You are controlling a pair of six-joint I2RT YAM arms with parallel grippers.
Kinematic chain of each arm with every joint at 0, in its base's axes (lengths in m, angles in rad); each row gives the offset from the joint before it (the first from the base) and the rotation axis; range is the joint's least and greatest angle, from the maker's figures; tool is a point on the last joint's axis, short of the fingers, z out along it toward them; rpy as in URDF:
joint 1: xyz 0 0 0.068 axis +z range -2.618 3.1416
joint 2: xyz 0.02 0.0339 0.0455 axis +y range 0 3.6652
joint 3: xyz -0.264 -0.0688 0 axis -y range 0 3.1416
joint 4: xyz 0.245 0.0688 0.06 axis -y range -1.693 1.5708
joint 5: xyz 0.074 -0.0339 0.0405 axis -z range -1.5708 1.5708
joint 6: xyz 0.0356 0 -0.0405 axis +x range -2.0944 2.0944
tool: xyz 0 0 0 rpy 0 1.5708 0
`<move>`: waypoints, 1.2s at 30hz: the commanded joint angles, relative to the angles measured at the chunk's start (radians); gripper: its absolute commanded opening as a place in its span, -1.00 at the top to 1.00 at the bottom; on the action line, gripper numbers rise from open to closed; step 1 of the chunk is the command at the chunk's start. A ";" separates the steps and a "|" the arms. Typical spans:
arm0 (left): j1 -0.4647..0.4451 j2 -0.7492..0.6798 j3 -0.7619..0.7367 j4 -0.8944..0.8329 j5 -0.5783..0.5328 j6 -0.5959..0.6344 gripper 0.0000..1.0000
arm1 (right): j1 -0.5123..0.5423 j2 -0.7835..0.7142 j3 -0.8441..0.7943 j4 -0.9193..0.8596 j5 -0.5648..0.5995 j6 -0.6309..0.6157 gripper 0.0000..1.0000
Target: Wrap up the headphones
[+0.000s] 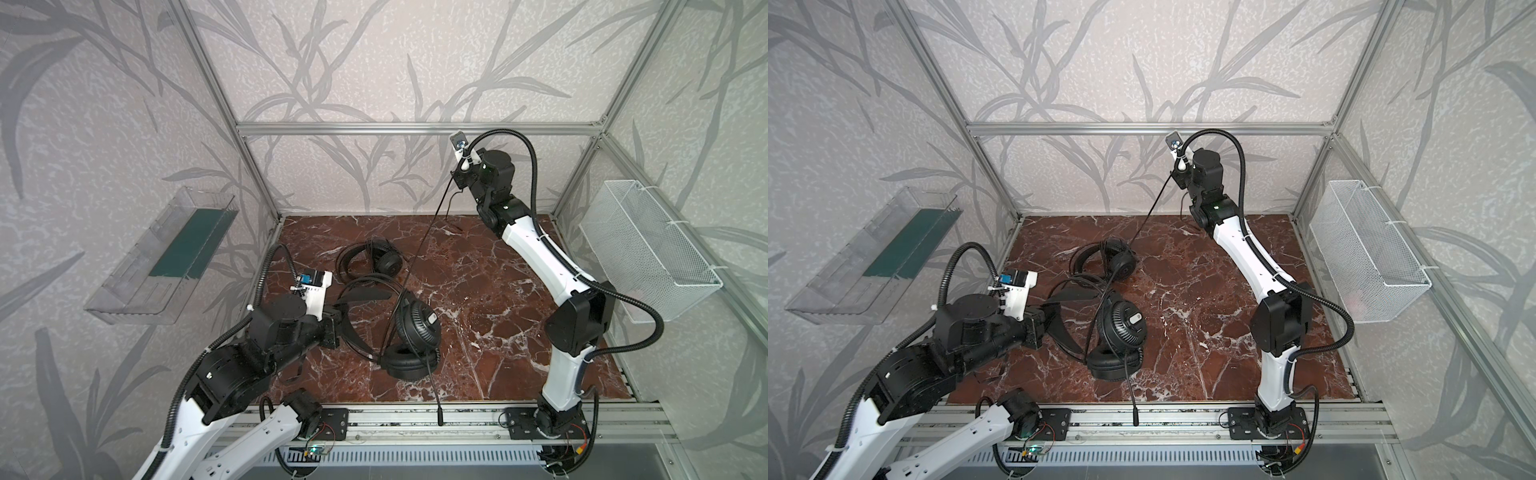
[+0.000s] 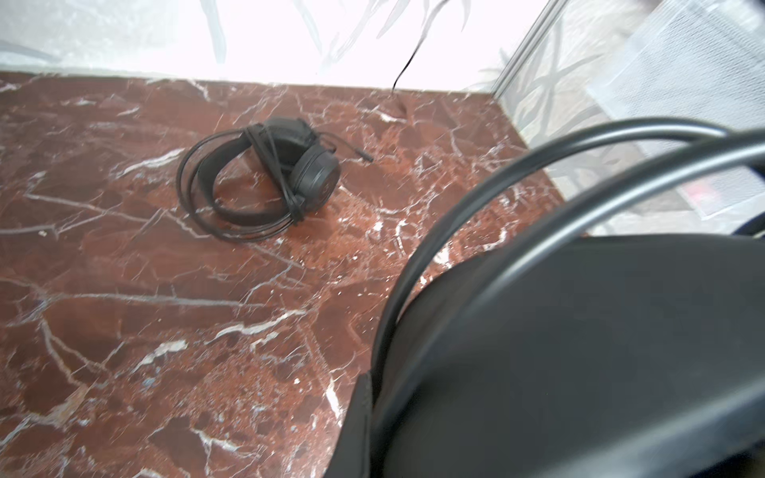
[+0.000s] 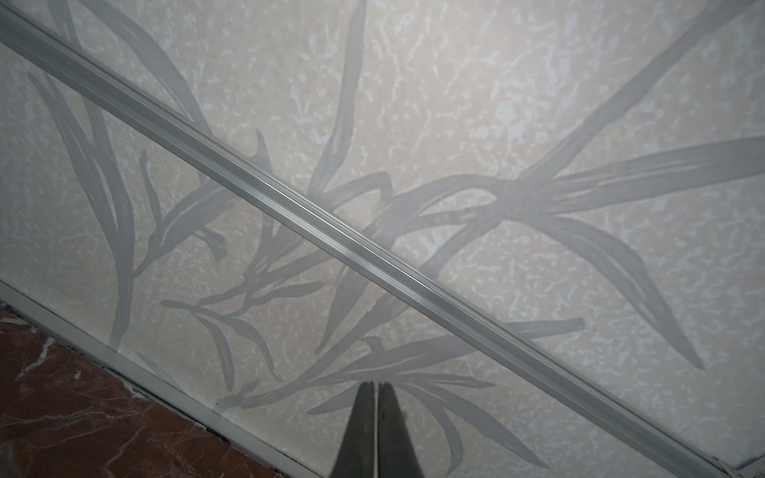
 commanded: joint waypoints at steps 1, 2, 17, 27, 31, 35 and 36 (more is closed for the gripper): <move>-0.009 -0.028 0.077 0.071 0.115 -0.011 1.00 | -0.028 -0.012 -0.059 0.024 0.024 0.051 1.00; -0.010 -0.026 0.093 0.085 0.125 -0.020 1.00 | -0.027 -0.021 -0.087 0.032 0.022 0.062 1.00; -0.007 0.140 0.265 0.433 0.056 -0.146 1.00 | 0.132 -0.224 -0.755 0.279 -0.022 0.308 1.00; -0.006 0.323 0.326 0.497 -0.254 -0.201 1.00 | 0.335 -0.320 -1.109 0.460 -0.040 0.465 1.00; -0.001 0.375 0.307 0.520 -0.358 -0.248 1.00 | 0.393 -0.342 -1.184 0.529 -0.047 0.511 1.00; 0.006 0.425 0.311 0.504 -0.462 -0.286 1.00 | 0.467 -0.369 -1.234 0.579 -0.003 0.491 1.00; 0.009 0.436 0.313 0.493 -0.480 -0.295 1.00 | 0.479 -0.376 -1.245 0.585 0.006 0.501 1.00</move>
